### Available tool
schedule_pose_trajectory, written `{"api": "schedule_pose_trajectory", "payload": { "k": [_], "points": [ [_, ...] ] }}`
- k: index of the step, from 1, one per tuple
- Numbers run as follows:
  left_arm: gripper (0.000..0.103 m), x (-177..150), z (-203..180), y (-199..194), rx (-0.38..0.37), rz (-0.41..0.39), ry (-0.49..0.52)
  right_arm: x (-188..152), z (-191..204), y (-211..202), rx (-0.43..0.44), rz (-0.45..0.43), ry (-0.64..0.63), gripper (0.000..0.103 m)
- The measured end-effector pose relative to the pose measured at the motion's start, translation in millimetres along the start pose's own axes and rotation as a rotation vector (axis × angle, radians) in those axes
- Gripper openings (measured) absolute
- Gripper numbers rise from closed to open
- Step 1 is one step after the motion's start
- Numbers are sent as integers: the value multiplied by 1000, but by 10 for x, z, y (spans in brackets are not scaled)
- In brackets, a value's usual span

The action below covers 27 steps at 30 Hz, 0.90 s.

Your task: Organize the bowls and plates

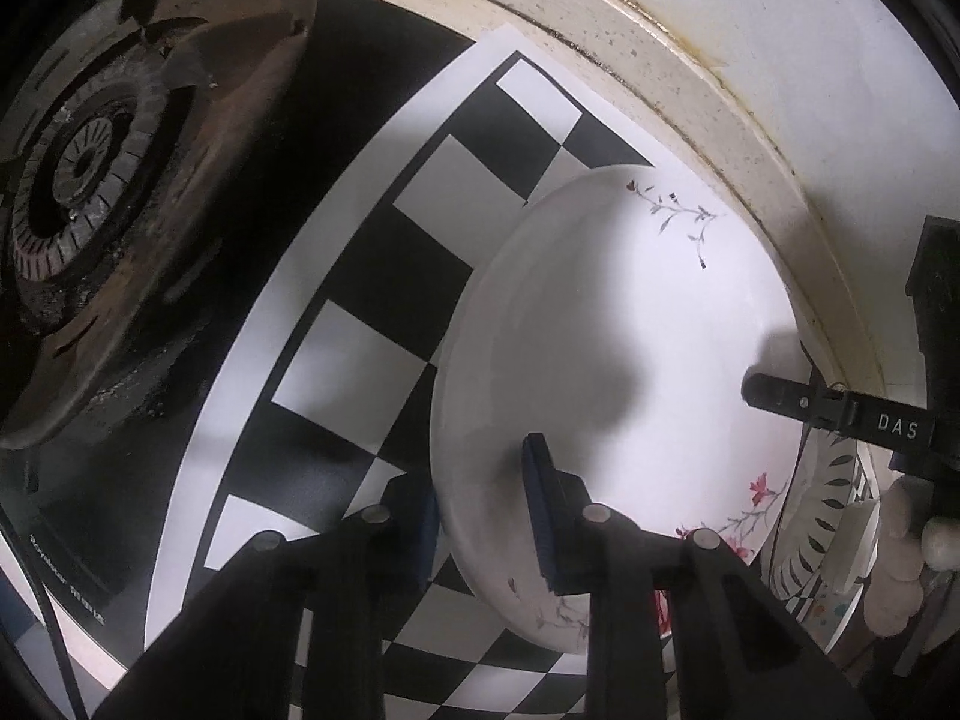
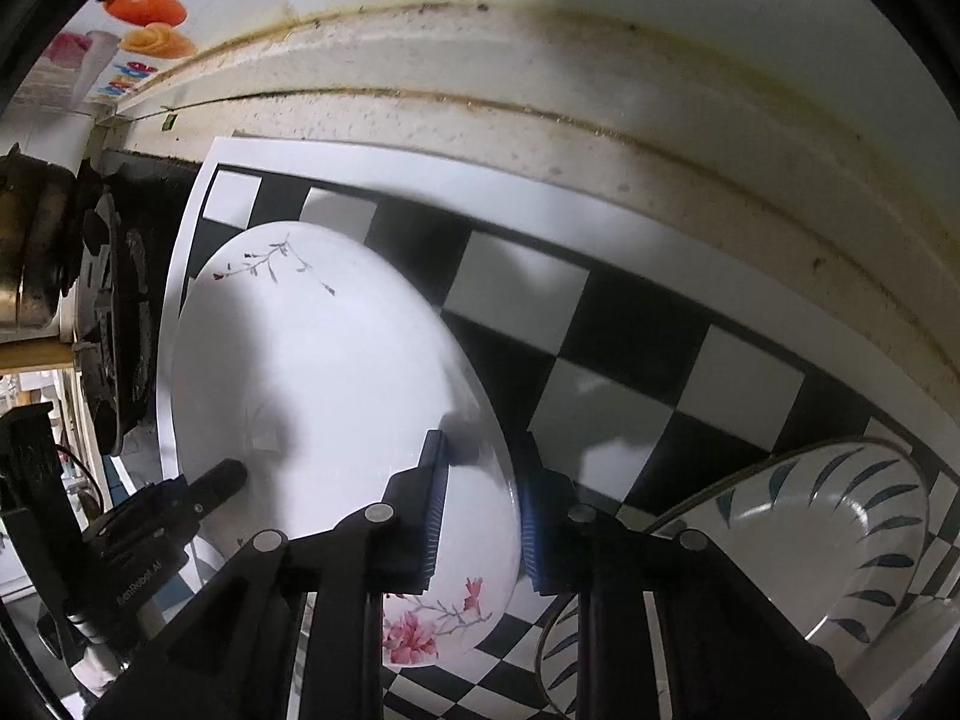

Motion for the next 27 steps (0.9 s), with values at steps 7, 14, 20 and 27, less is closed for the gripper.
{"api": "schedule_pose_trajectory", "payload": {
  "k": [7,14,20,27],
  "points": [
    [23,-99,-82,-104,10,-25,16,-139,36,-67,11,-13,-2,19],
    [23,-294,-222,-245,21,-39,44,-356,50,-168,19,-36,-1,17],
    [23,-453,-302,-413,18,-54,75,-596,34,-331,49,-76,12,16],
    [23,-605,-366,-673,7,-79,141,-1073,-24,-642,87,-145,34,16]
  ]
}}
Point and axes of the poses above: each gripper's, at about its wrist camera, not at the fingertips, and y roughly the way its jaws point, z to its left, x to its top, the point moved 3 cm from there along y, roughly the way its jaws point, and after that the axes turned 6 degrees about z, right-handed, at the moved point
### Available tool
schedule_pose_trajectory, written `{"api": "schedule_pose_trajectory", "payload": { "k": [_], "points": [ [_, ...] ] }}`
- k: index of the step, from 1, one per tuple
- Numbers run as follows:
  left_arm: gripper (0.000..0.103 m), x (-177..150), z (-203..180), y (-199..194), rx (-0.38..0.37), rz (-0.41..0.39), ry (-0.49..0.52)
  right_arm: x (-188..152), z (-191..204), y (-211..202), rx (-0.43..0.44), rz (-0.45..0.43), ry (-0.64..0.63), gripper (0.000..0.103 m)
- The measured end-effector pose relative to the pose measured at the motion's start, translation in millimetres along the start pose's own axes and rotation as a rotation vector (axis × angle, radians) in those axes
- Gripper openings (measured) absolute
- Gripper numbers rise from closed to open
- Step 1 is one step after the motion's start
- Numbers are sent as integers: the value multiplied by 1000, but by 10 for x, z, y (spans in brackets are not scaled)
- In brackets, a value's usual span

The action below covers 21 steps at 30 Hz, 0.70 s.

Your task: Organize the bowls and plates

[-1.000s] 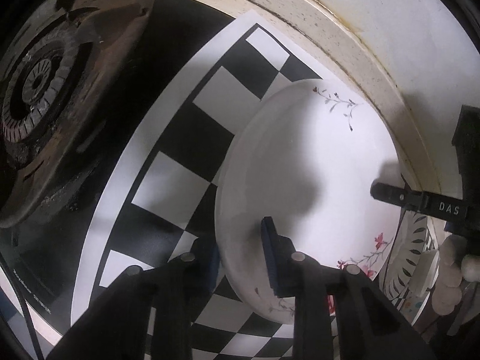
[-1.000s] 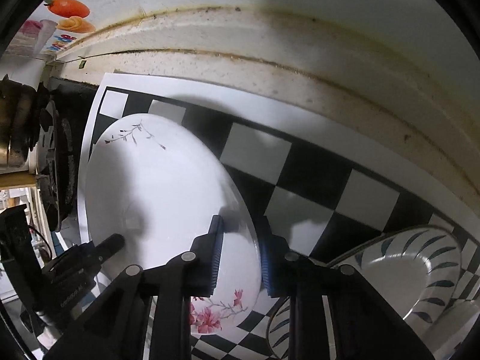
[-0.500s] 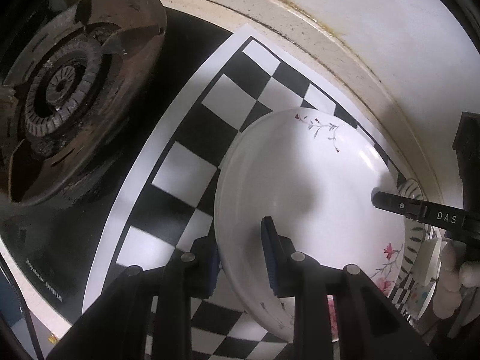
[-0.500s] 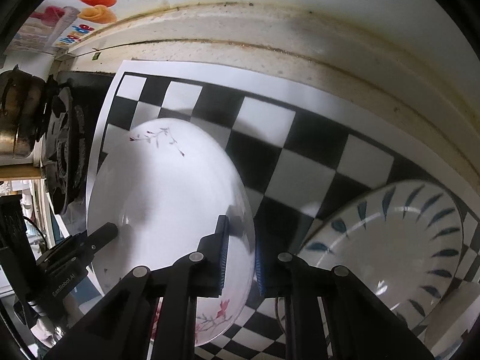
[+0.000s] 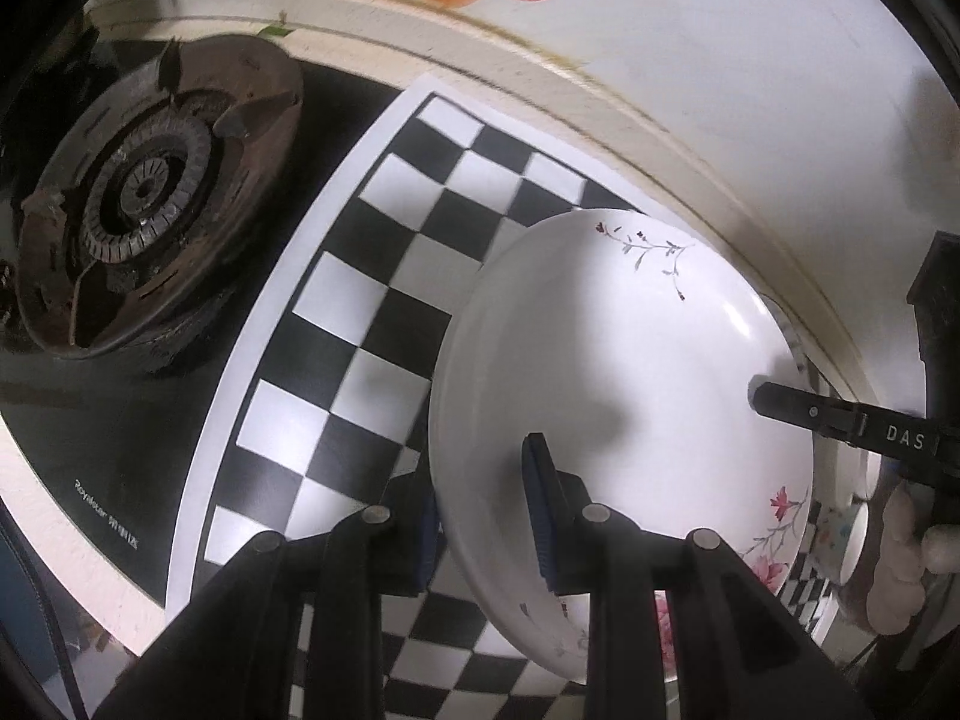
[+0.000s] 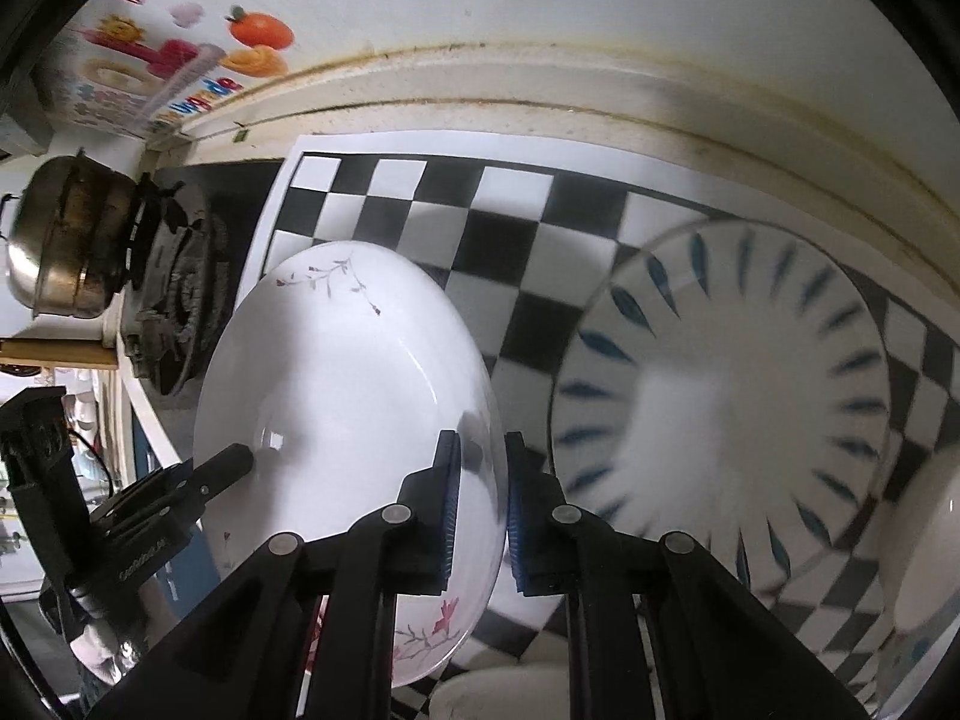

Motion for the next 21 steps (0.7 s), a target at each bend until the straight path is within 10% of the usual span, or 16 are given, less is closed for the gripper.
{"api": "schedule_pose_trajectory", "payload": {
  "k": [21],
  "points": [
    [23,-741,-1077,-362,-52,-16,286,-1812,-672,-1006,37,-230,151,15]
  ]
}}
Point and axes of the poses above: each gripper's, at about its wrist camera, not at the fingertips, and y roughly the way its jaws point, z to its left, x to its top, the point moved 3 cm from there along y, roughly the way its jaws point, and after that the axes turned 6 degrees about z, right-handed, at the moved point
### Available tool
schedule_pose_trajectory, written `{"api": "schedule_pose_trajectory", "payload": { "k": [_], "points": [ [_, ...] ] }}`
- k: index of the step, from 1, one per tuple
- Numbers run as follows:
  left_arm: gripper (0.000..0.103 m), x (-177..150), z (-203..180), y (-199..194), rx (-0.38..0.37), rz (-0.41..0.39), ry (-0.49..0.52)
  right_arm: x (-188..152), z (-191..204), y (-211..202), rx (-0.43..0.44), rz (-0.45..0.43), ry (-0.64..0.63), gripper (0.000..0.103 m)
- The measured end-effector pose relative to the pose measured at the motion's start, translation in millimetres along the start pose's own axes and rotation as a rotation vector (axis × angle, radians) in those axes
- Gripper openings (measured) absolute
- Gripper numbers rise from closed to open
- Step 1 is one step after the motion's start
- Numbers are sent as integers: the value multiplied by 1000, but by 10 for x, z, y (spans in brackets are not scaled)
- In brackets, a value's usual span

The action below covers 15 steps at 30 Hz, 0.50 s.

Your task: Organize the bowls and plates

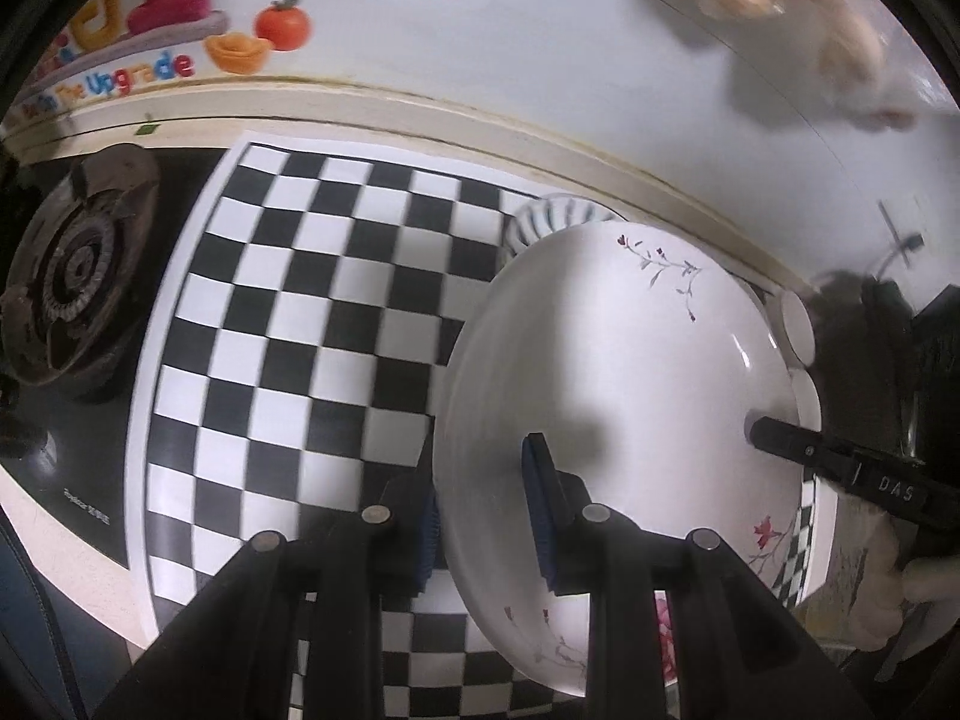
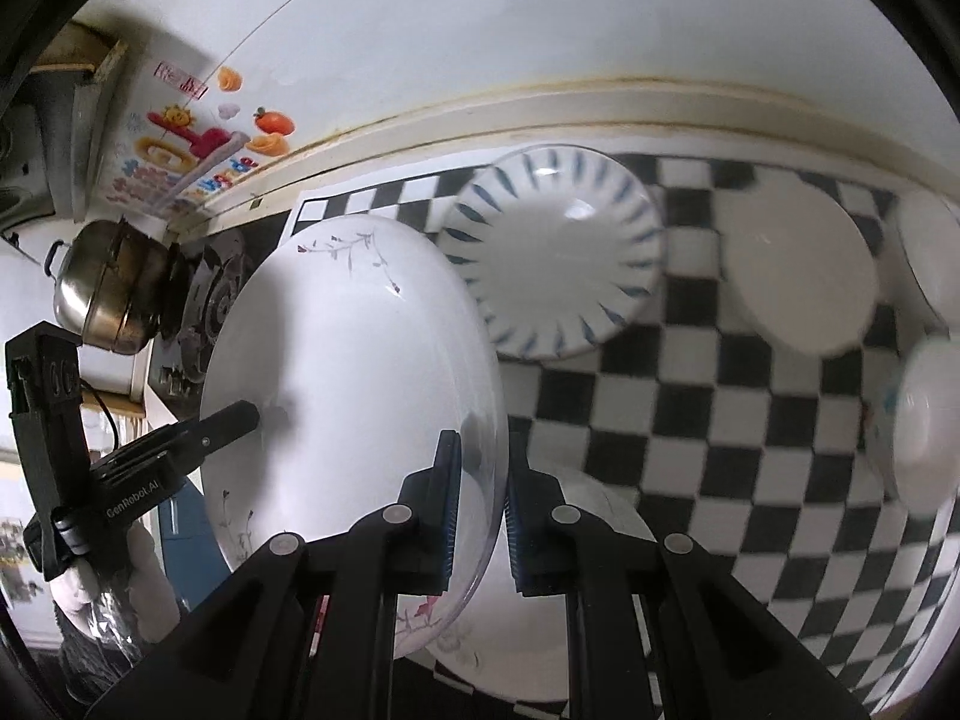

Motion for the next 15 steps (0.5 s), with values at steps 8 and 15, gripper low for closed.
{"api": "schedule_pose_trajectory", "payload": {
  "k": [8,15],
  "points": [
    [23,-206,-282,324,20,71,84,-476,-476,66,17,3,94,15],
    [23,-458,-371,668,26,153,101,-806,-752,279,9,32,150,15]
  ]
}}
Point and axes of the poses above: each gripper's, at about its wrist camera, not at the fingertips, and y roughly the way its jaws point, z to its left, x to its top, the point moved 3 cm from there along y, roughly the way its jaws point, and after that the axes turned 6 degrees about z, right-handed, at the moved point
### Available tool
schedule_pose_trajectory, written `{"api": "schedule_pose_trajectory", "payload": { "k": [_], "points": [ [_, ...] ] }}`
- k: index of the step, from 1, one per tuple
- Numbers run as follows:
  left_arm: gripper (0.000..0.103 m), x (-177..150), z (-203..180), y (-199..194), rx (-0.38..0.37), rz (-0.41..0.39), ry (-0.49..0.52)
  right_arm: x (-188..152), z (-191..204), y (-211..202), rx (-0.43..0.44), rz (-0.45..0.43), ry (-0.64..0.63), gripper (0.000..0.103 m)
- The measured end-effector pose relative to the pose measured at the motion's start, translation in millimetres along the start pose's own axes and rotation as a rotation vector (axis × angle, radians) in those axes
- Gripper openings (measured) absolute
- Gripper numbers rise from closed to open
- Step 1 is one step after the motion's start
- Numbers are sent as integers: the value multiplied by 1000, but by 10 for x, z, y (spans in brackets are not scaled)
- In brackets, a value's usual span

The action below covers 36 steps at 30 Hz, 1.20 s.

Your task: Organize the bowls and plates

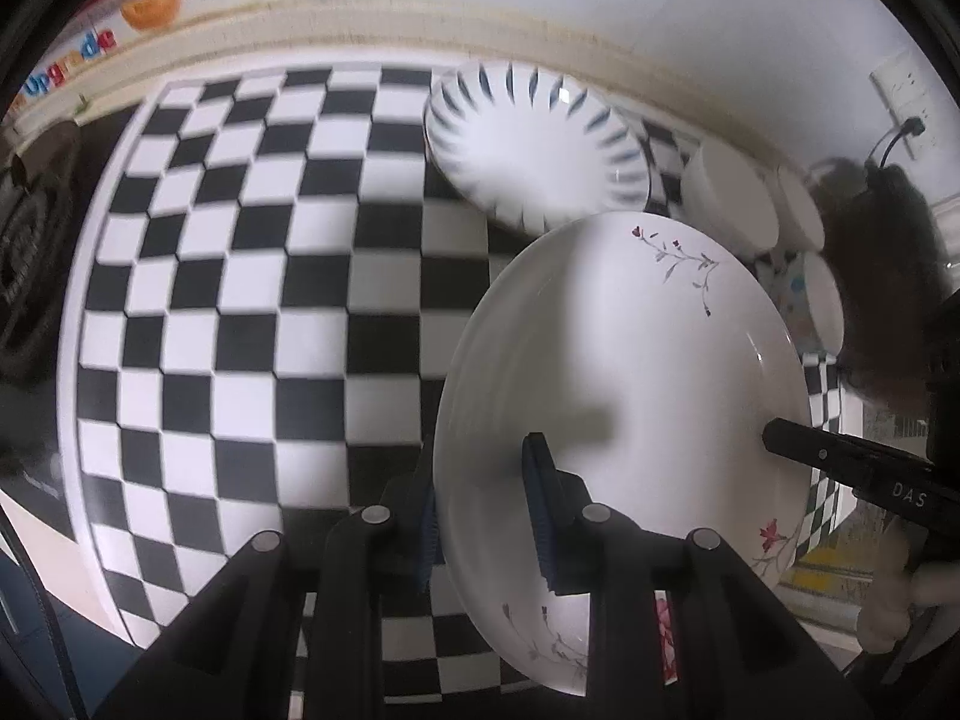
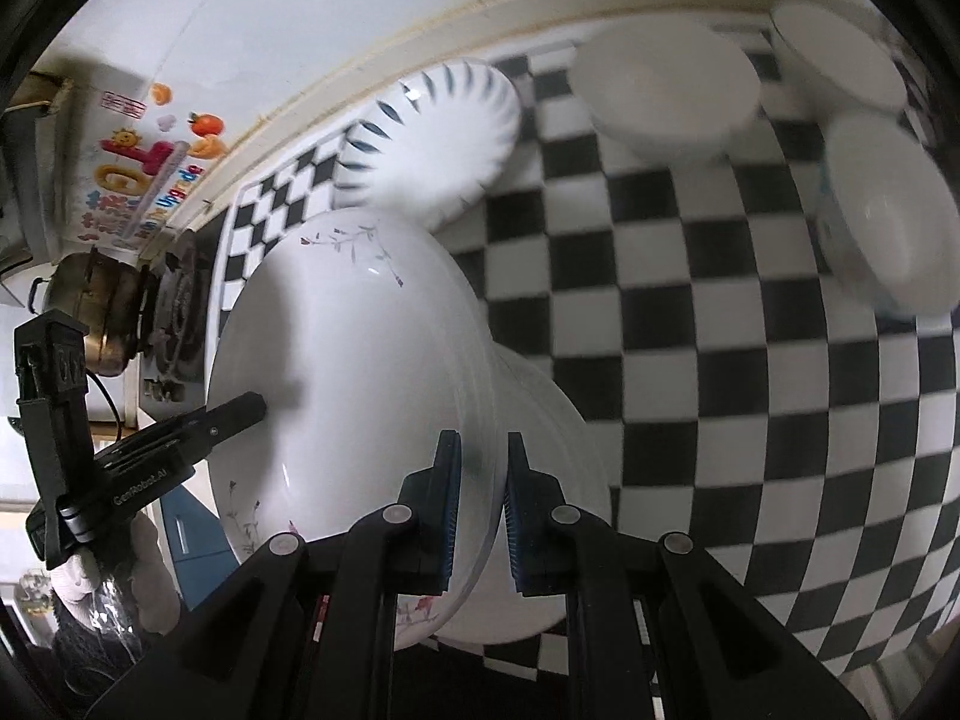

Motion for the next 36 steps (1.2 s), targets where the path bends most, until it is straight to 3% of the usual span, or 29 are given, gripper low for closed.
{"api": "schedule_pose_trajectory", "payload": {
  "k": [9,18,27,36],
  "points": [
    [23,-214,-21,348,30,85,11,-213,-240,363,-20,82,27,15],
    [24,-301,-70,491,107,126,38,-352,-293,627,-41,130,22,15],
    [23,-377,-118,657,180,175,82,-371,-274,718,-91,137,3,15],
    [23,-375,-185,726,199,195,90,-323,-197,671,-158,154,9,15]
  ]
}}
Point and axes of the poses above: each gripper's, at about its wrist camera, not at the fingertips, and y roughly the way its jaws point, z to its left, x to its top, the point moved 3 cm from there along y, roughly the way its jaws point, and after that the axes turned 6 degrees about z, right-handed, at the moved point
